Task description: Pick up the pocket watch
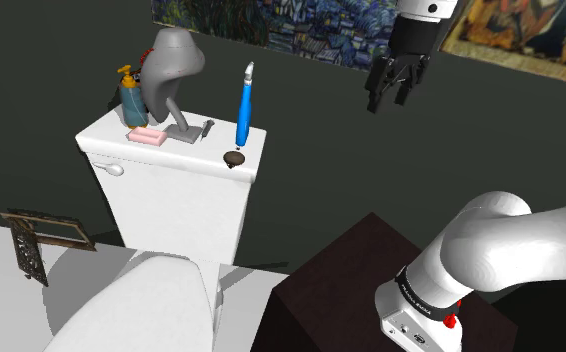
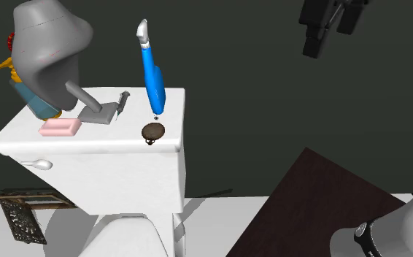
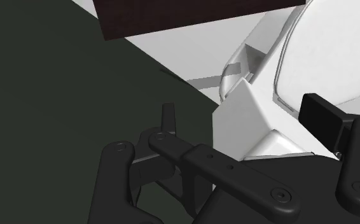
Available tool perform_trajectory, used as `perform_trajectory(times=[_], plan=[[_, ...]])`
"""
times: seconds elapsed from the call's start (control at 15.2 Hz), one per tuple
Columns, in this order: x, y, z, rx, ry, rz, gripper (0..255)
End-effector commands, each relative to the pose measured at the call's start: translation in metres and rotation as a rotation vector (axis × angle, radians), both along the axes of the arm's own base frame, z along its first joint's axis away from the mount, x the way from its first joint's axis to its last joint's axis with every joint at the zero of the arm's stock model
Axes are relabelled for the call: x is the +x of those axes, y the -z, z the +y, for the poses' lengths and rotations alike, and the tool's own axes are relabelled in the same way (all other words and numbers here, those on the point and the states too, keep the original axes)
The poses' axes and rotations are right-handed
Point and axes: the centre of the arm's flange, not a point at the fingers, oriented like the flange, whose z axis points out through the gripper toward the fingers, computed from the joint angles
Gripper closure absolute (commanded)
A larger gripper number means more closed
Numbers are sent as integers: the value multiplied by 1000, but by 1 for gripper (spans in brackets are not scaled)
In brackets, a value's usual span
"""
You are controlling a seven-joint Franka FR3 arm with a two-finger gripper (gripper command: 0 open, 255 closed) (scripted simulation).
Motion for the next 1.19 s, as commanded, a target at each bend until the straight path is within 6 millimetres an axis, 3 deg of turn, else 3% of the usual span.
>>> perform_trajectory(times=[0.0,1.12], plan=[[0,0,0,0,0,0,0],[147,133,87,47,77,-40,0]])
